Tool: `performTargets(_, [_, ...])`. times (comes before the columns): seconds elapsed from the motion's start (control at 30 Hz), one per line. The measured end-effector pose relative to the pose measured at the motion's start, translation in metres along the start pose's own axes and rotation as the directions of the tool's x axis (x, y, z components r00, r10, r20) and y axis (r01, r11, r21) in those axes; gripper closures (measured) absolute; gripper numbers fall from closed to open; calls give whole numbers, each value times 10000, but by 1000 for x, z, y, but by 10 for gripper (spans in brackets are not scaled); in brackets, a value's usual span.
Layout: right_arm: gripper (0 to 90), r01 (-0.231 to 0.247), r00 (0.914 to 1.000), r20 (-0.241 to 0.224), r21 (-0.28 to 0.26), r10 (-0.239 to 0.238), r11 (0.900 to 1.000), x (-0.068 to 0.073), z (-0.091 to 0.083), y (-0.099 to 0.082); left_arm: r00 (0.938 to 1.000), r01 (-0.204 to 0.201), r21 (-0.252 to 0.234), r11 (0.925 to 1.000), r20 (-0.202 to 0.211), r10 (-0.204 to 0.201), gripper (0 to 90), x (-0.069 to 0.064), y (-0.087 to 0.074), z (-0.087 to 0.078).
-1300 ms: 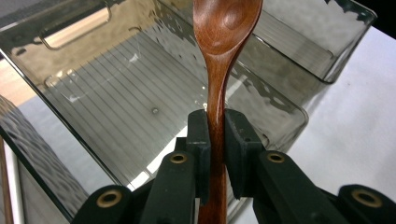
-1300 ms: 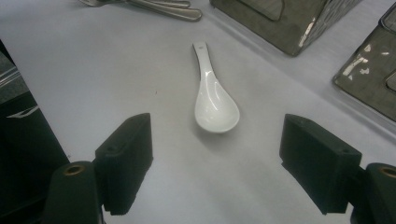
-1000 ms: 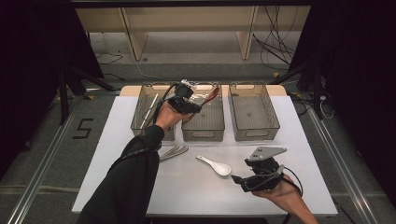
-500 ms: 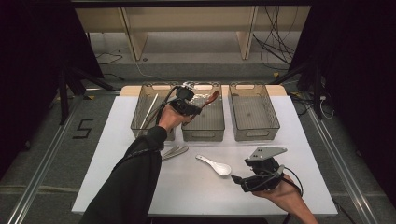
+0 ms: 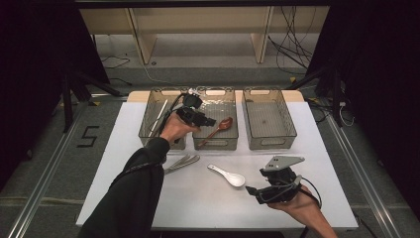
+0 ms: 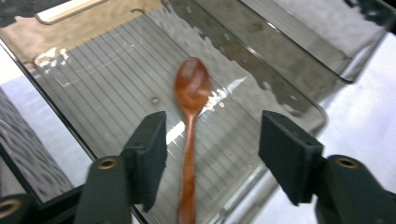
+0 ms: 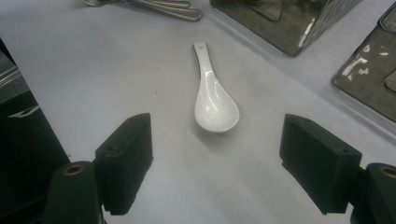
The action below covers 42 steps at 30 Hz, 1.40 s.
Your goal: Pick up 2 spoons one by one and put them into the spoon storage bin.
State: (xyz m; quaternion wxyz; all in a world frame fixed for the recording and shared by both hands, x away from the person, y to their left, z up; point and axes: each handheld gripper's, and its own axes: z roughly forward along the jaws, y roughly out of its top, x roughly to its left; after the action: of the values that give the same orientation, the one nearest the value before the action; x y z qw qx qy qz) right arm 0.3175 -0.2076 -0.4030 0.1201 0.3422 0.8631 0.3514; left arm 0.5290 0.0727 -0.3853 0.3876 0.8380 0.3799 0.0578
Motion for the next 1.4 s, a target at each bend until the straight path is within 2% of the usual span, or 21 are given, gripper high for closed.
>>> performTargets(0.07, [264, -3, 10000, 9, 13, 3, 10000, 0, 0, 0, 9988, -160, -153, 9998, 454, 167, 349, -4, -4, -4])
performTargets(0.17, [264, -6, 10000, 27, -7, 6, 10000, 0, 0, 0, 9954, -699, -122, 9975, 651, 705, 316, -13, -8, -8])
performTargets(0.23, [264, -30, 10000, 38, -18, 30, 10000, 0, 0, 0, 9927, -895, -204, 9958, 796, 909, 300, -20, -11, -10])
performTargets(0.37, [264, -18, 10000, 39, -28, 18, 10000, 1, -1, 0, 9842, -1415, -212, 9897, 1041, 1430, 278, -30, -20, -14])
performTargets(0.5, [264, -31, 10000, 45, -41, 32, 10000, 0, -1, 0, 9718, -1899, -205, 9816, 1388, 1909, 256, -40, -28, -17])
performTargets(0.6, [264, -24, 10000, 53, -39, 24, 10000, 0, -1, 0, 9699, -2011, -3, 9796, 1399, 1992, 240, -44, -34, -18])
performTargets(0.7, [264, -53, 10000, 52, -39, 53, 10000, 1, -1, 0, 9681, -2054, -88, 9786, 1445, 2045, 234, -47, -40, -19])
performTargets(0.8, [264, -32, 10000, 62, -22, 32, 10000, 1, -1, 0, 9628, -2295, 15, 9733, 1466, 2268, 215, -52, -46, -18])
performTargets(0.87, [264, -40, 10000, 57, -34, 40, 10000, 0, -1, 0, 9585, -2553, 264, 9665, 1378, 2494, 211, -57, -48, -15])
performTargets(0.97, [264, -21, 10000, 56, -39, 21, 10000, 1, -1, 0, 9445, -2988, 498, 9530, 1581, 2879, 203, -65, -53, -11])
performTargets(1.07, [264, -20, 10000, 68, -42, 20, 10000, 0, -1, 0, 9278, -3463, 877, 9340, 1795, 3271, 199, -71, -57, -5])
performTargets(1.13, [264, -16, 10000, 71, -45, 16, 10000, 0, -2, 0, 9199, -3661, 1036, 9248, 1903, 3429, 198, -74, -60, 0])
performTargets(1.23, [264, -7, 10000, 74, -49, 7, 10000, 0, -2, 0, 9163, -3714, 1196, 9207, 2075, 3427, 198, -76, -64, 6])
performTargets(1.27, [264, 2, 10000, 71, -38, -2, 10000, 0, -2, 0, 9124, -3808, 1248, 9162, 2118, 3503, 198, -77, -66, 9])
performTargets(1.4, [264, -2, 10000, 46, -19, 2, 10000, 0, -1, 0, 9043, -4013, 1480, 9039, 2210, 3652, 201, -78, -70, 18])
